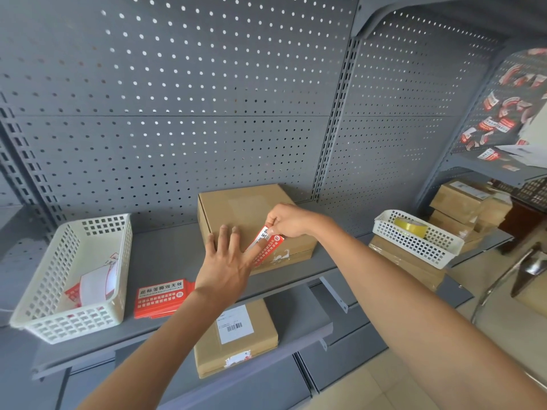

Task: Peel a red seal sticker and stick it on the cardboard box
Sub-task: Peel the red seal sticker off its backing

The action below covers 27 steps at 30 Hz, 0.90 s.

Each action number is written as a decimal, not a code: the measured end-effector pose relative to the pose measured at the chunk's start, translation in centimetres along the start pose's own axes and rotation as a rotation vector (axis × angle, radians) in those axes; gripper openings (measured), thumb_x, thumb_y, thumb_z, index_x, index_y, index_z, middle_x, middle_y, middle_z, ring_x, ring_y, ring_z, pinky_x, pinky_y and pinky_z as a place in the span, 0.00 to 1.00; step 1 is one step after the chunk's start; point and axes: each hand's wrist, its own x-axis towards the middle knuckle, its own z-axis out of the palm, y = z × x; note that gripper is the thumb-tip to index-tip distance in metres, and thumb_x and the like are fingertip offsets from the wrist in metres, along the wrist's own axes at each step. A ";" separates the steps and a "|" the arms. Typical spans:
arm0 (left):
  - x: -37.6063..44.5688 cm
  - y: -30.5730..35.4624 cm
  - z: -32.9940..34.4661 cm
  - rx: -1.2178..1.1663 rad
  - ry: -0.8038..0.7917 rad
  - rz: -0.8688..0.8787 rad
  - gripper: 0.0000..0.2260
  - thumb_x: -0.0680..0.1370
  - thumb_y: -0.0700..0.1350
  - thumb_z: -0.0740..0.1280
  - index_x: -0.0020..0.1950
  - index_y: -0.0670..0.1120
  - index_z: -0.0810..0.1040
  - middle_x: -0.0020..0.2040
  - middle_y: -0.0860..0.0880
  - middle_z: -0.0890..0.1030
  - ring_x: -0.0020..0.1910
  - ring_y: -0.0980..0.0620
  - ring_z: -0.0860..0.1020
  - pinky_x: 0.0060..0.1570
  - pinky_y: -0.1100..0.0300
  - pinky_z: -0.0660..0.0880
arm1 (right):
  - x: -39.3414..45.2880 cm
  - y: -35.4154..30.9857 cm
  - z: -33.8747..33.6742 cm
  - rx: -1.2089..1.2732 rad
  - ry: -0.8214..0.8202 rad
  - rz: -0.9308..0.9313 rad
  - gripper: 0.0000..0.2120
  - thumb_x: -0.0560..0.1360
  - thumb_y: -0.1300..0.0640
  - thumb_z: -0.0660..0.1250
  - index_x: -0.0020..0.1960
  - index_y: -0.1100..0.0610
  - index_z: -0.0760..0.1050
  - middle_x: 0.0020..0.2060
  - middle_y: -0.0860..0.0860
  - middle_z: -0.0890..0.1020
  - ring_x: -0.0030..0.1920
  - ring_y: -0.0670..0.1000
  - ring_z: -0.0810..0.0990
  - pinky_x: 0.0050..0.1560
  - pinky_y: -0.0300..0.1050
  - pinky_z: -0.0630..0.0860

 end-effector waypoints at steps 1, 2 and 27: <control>0.0 0.0 0.0 0.000 -0.001 -0.001 0.39 0.76 0.48 0.68 0.79 0.59 0.47 0.71 0.31 0.67 0.72 0.28 0.62 0.68 0.32 0.63 | 0.0 0.0 0.1 0.004 0.000 0.003 0.07 0.78 0.58 0.68 0.54 0.58 0.83 0.49 0.53 0.85 0.51 0.55 0.82 0.56 0.51 0.78; 0.0 0.0 0.0 -0.001 0.000 -0.001 0.39 0.76 0.48 0.68 0.79 0.59 0.47 0.71 0.31 0.67 0.72 0.29 0.62 0.68 0.33 0.63 | 0.1 0.0 0.2 0.007 0.002 0.004 0.07 0.78 0.58 0.68 0.53 0.57 0.83 0.49 0.54 0.85 0.52 0.56 0.83 0.56 0.52 0.78; -0.3 -0.6 -0.2 -0.019 -0.028 0.011 0.37 0.77 0.45 0.66 0.79 0.58 0.48 0.74 0.32 0.63 0.75 0.30 0.58 0.70 0.34 0.60 | -0.8 0.6 1.2 0.122 0.097 -0.024 0.03 0.79 0.57 0.66 0.51 0.54 0.78 0.48 0.50 0.79 0.49 0.51 0.78 0.50 0.45 0.72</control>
